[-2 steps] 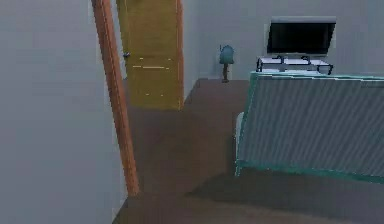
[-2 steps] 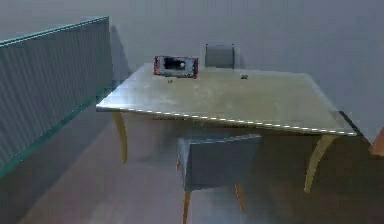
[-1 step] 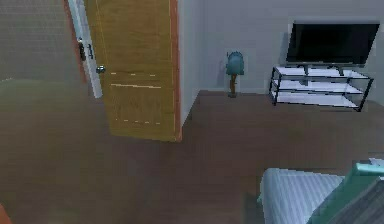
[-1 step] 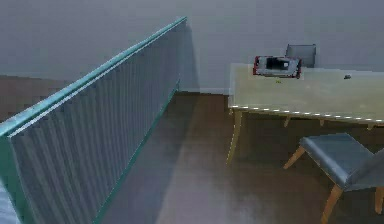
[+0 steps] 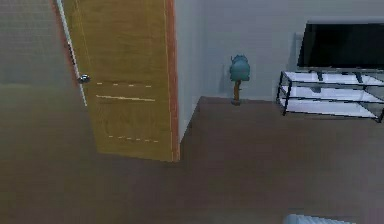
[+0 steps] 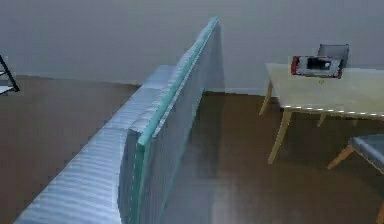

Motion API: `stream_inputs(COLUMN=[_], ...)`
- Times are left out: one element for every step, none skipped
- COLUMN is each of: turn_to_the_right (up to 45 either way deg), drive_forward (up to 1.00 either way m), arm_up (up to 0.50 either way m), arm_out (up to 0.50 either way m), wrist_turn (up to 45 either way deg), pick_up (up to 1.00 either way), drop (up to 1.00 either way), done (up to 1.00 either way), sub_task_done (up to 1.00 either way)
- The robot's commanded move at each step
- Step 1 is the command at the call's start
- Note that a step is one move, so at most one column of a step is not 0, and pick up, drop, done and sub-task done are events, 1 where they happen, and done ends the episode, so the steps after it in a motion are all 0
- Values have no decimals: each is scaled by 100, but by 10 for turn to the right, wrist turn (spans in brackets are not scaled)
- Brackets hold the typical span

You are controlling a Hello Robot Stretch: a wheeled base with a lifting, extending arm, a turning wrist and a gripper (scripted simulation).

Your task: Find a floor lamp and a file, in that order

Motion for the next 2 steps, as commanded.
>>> stream_inputs(turn_to_the_right=[-390, 0], drive_forward=[0, 55], arm_up=[0, 0], arm_out=[0, 0], wrist_turn=[0, 0], pick_up=[0, 0], drop=[0, 0], done=[0, 0], sub_task_done=[0, 0])
